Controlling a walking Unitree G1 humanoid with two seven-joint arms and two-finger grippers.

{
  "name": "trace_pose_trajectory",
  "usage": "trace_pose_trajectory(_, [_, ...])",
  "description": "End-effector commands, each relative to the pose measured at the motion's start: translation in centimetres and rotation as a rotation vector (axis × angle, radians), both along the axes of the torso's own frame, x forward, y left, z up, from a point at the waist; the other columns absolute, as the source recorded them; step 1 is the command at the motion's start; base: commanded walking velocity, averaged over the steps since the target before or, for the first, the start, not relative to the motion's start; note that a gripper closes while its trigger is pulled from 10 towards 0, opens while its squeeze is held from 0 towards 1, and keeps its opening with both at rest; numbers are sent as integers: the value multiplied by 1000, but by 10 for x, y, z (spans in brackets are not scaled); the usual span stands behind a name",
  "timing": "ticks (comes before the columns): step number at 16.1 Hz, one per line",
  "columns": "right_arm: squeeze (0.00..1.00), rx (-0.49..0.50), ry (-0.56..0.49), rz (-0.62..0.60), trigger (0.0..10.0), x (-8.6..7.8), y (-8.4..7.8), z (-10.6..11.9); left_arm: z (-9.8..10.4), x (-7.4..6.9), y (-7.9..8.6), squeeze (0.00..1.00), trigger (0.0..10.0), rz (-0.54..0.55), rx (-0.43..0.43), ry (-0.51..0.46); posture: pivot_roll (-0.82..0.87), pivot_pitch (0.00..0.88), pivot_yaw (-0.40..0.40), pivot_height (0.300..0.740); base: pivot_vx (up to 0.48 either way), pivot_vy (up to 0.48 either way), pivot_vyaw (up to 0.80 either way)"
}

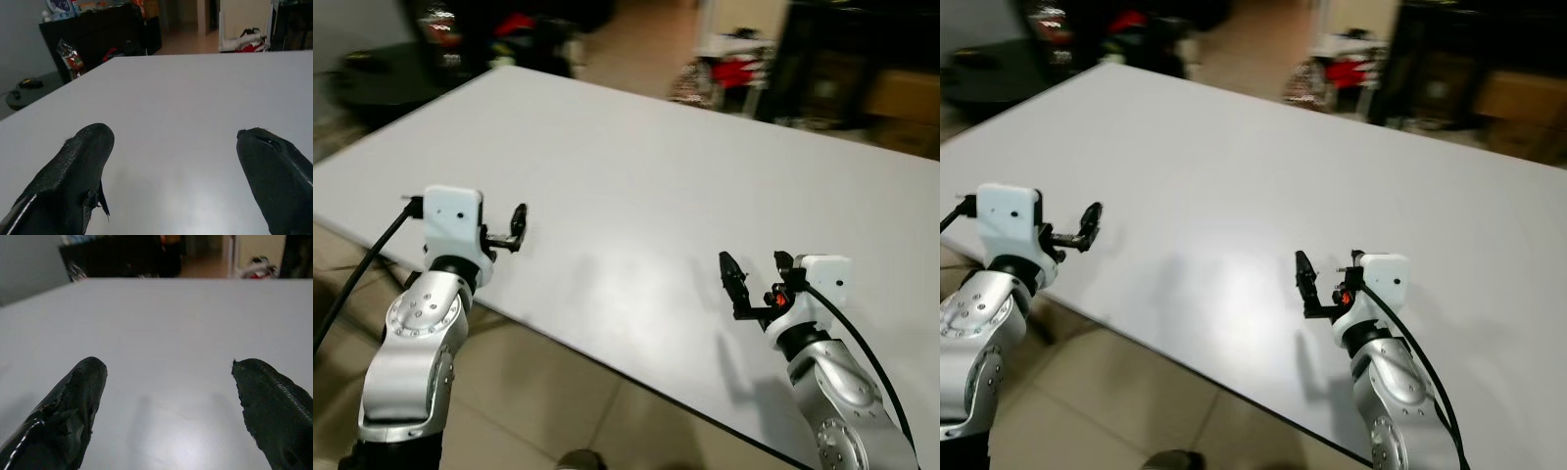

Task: Setting the table

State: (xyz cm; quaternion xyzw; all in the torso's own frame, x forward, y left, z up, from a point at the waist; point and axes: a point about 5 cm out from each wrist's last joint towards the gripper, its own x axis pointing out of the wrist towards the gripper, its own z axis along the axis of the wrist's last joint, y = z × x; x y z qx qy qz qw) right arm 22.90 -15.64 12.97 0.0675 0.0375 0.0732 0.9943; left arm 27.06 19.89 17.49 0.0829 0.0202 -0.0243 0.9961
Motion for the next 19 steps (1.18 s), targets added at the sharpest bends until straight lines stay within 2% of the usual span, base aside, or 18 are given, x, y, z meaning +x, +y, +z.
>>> trace_pose_trajectory(1, [1000,7,-29,-25,10000,-2,-1,1,-6,-5,0,0,10000,-10,-3,16,43,0,76,740,0,0,800])
trace_pose_trajectory(2, [1000,12,-29,-29,10000,-2,-1,1,-8,-6,1,0,10000,7,-7,20,43,0,76,740,0,0,800])
trace_pose_trajectory(3, [1000,-2,-27,-32,10000,-4,0,4,-19,-12,7,0,10000,90,22,65,36,0,60,740,0,0,800])
trace_pose_trajectory(4, [1000,-14,-38,-55,10000,-4,-3,7,-18,-12,0,0,10000,53,1,50,37,0,47,740,0,0,800])
trace_pose_trajectory(7, [1000,-13,-77,-70,10000,2,-12,19,-10,-1,-20,0,10000,-33,7,1,-11,14,60,740,0,0,800])
trace_pose_trajectory(9, [1000,5,-26,-167,10000,-4,-27,9,-34,-9,-23,0,10000,-25,44,90,-30,35,71,740,0,0,800])
trace_pose_trajectory(10, [1000,17,-25,-169,10000,-8,-29,10,-32,-14,-27,0,10000,-44,34,101,-20,33,62,740,0,0,800])
trace_pose_trajectory(12, [1000,51,-5,-169,10000,-8,-16,8,-21,-14,-22,0,10000,-66,97,51,-8,28,48,740,0,0,400])
trace_pose_trajectory(14, [1000,62,-13,-168,10000,-6,-13,9,-17,-10,-21,0,10000,-60,101,32,-8,24,43,740,0,0,0])
trace_pose_trajectory(15, [122,26,-37,-172,10000,-2,-12,10,-15,-6,-22,0,10000,-62,82,28,-15,19,62,740,0,0,0])
trace_pose_trajectory(16, [0,27,-61,-146,10000,-1,-10,12,-15,-5,-23,0,10000,-59,74,37,-20,16,62,740,0,0,0])
trace_pose_trajectory(18, [0,101,-54,-126,10000,-2,-11,14,-16,-4,-26,0,10000,-69,68,41,-20,4,52,740,0,0,0])
trace_pose_trajectory(19, [0,107,-49,-122,10000,-3,-12,14,-16,-4,-27,0,10000,-64,60,42,-21,5,53,740,0,0,0])
